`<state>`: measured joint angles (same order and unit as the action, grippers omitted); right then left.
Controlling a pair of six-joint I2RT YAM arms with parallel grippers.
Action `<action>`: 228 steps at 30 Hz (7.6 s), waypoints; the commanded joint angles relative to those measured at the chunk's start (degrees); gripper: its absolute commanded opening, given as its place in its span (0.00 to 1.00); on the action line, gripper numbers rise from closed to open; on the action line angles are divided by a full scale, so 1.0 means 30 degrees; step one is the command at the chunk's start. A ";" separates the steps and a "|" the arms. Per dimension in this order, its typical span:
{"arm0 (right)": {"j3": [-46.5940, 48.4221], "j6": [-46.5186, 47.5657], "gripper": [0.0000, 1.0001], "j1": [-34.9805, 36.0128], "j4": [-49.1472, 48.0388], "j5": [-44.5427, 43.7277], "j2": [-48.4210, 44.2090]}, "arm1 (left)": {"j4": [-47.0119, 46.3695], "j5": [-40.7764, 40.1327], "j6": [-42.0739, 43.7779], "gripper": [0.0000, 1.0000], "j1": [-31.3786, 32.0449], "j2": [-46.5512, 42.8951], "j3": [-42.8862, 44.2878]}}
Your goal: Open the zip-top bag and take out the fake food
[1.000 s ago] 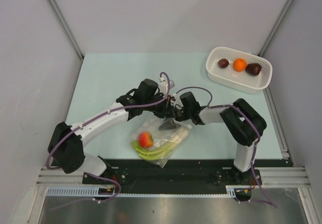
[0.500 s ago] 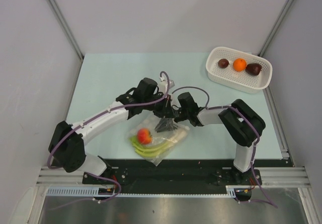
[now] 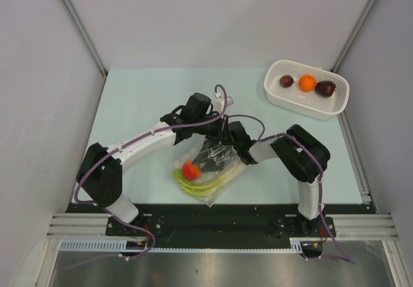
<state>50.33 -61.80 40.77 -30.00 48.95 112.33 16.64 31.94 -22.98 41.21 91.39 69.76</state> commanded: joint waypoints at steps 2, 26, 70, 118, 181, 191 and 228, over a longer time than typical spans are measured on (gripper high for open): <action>0.0158 -0.0699 0.86 0.0177 -0.1632 -0.0935 0.0699 | -0.1886 0.0690 -0.0367 0.00 0.0676 -0.0201 -0.0283; 0.0480 0.4017 0.94 0.0530 0.4079 0.0353 0.0261 | -0.0715 -0.0511 0.0483 0.00 0.0326 -0.1196 -0.0956; 0.1534 0.4779 0.03 -0.6966 0.7771 -0.1169 -0.5275 | 0.0165 -0.2269 0.2211 0.00 -0.1080 -0.5943 -0.5821; 2.5002 1.0287 0.80 -1.7049 2.1541 -0.8845 0.8757 | 0.2069 0.0455 0.4029 0.00 -0.3249 0.2260 0.3643; 0.7894 1.6001 0.54 -0.2255 2.1279 -0.0055 -0.2315 | 0.3271 -0.2034 0.3940 0.00 -0.3190 -0.0876 0.2000; 0.7014 1.6000 0.71 -0.1873 2.0253 0.0296 -0.2757 | 0.2860 -0.0718 0.3736 0.00 -0.3074 0.0970 0.3964; 0.7014 0.4206 0.84 -0.1258 1.0800 0.6212 -0.1966 | -0.4462 -0.5862 0.7484 0.00 -0.1024 -0.2894 -0.1570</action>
<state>69.73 -41.12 31.99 15.66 58.08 107.04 13.67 20.69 -3.95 33.36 83.15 67.37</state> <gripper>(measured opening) 0.831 0.003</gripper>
